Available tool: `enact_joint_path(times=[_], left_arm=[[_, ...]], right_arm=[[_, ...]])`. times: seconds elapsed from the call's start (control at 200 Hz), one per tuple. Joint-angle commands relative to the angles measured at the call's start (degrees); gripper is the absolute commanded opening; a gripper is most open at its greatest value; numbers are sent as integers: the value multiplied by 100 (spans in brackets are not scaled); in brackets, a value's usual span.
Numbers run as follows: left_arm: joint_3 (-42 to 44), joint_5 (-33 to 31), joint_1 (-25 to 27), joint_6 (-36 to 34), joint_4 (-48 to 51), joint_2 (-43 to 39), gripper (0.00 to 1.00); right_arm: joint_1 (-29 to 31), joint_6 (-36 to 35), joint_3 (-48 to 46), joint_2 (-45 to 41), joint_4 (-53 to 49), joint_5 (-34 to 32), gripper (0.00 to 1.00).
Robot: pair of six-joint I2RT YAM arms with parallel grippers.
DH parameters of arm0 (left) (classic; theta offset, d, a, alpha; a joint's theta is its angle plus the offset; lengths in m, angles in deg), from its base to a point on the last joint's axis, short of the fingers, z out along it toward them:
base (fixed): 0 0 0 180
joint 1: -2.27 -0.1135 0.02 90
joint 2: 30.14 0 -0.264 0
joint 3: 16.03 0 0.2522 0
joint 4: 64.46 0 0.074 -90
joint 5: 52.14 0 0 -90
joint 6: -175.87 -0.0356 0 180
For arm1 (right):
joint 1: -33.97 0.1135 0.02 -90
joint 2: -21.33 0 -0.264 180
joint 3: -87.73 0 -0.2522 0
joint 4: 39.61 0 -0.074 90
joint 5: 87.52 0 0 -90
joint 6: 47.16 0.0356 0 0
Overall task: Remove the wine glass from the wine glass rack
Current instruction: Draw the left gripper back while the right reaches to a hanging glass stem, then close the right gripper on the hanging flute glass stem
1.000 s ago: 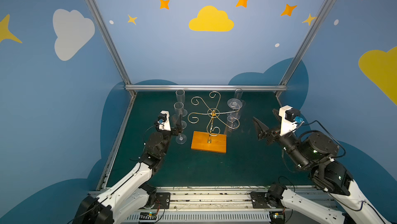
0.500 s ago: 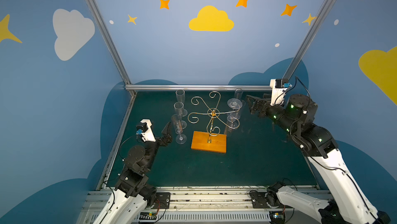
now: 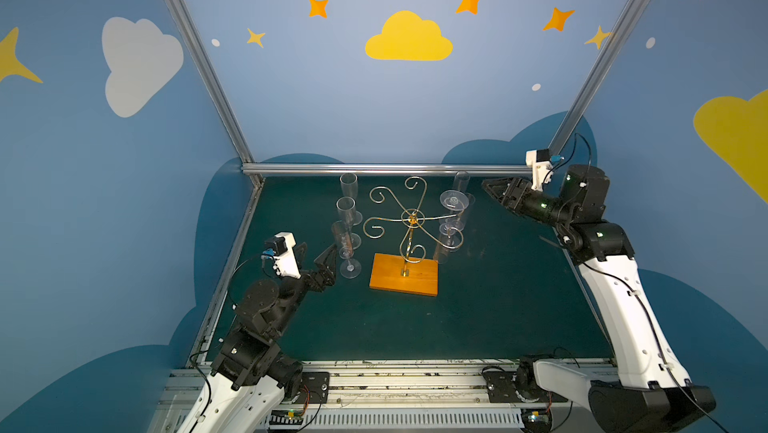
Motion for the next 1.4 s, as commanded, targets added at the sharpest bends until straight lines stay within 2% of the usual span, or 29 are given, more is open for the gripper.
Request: enact_joint_path(times=[0.0, 0.365, 0.606, 1.026, 1.397], left_arm=[[-205, 207, -20, 37, -63, 190, 91], [-173, 620, -21, 326, -168, 244, 91], [-87, 707, -18, 636, -73, 60, 91], [-120, 923, -11, 864, 14, 54, 91], [-162, 940, -5, 1079, -30, 29, 91]], right_arm=[[-165, 491, -92, 147, 552, 1037, 51], [-193, 241, 345, 985, 221, 1920, 39], [-195, 138, 515, 1365, 170, 2056, 36], [-77, 14, 743, 1955, 72, 2732, 33], [210, -80, 908, 2114, -69, 2813, 26]])
